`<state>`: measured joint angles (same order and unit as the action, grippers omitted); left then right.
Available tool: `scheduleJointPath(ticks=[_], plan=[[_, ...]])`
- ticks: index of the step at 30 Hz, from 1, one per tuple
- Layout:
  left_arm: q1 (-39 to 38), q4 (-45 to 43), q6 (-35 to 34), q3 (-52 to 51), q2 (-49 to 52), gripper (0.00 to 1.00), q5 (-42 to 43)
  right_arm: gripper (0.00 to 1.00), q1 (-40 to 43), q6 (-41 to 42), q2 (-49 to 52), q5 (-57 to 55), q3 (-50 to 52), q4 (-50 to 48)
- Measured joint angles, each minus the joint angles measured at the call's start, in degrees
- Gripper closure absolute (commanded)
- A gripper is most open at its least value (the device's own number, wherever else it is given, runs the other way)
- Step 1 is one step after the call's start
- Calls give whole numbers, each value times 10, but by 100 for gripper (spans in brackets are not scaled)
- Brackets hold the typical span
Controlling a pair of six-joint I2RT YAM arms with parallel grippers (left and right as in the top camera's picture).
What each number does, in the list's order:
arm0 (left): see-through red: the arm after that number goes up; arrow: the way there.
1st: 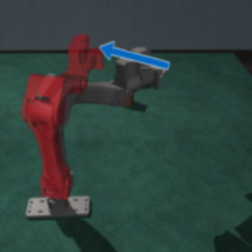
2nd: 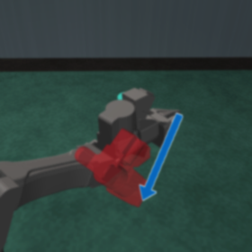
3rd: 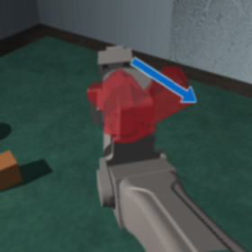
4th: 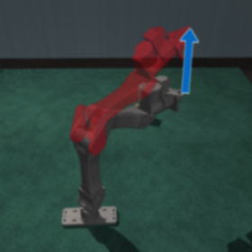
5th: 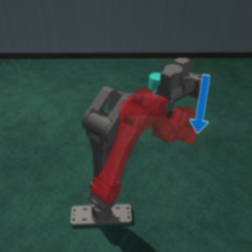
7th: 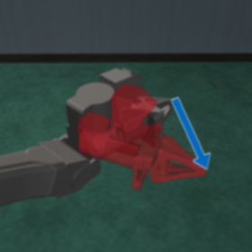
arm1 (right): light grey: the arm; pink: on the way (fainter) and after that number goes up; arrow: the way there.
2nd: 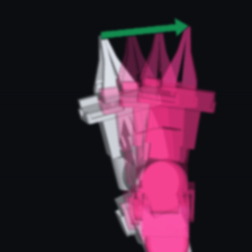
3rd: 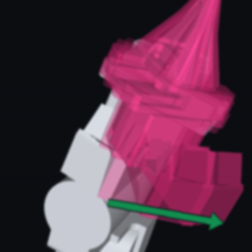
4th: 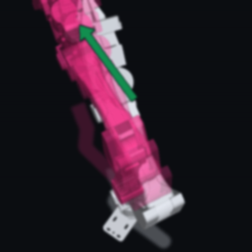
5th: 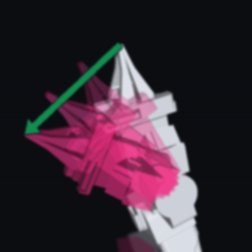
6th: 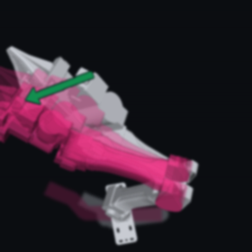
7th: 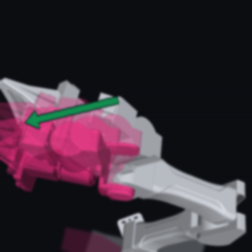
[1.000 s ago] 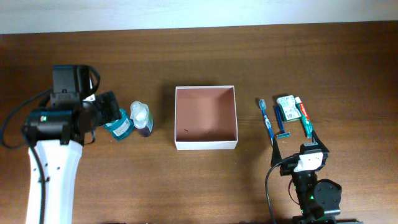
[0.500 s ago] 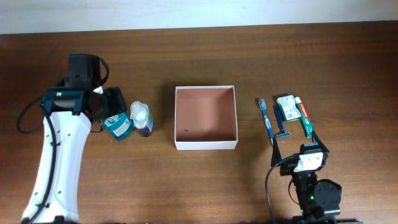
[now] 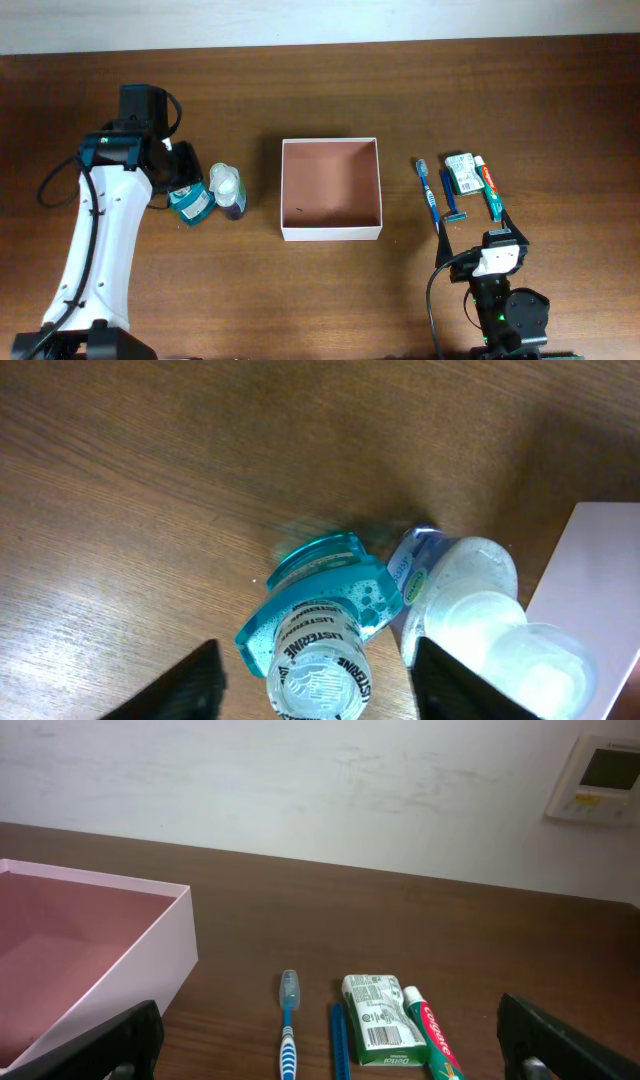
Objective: Pack container
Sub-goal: 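Reach the left gripper to the teal mouthwash bottle and grasp it, then lift the mouthwash bottle and carry it over the pink box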
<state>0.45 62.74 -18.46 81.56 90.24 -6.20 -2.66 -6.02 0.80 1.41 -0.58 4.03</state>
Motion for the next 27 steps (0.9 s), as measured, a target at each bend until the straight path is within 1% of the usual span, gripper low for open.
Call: scheduleJointPath(ticks=[1, 20, 27], plan=[[0, 0, 0, 0, 1, 46, 0, 2, 0, 0, 0, 0, 0, 0], [0, 3, 7, 0, 4, 44, 17, 2, 0, 0, 0, 0, 0, 0], [0, 2, 18, 0, 24, 44, 17, 2, 0, 0, 0, 0, 0, 0]])
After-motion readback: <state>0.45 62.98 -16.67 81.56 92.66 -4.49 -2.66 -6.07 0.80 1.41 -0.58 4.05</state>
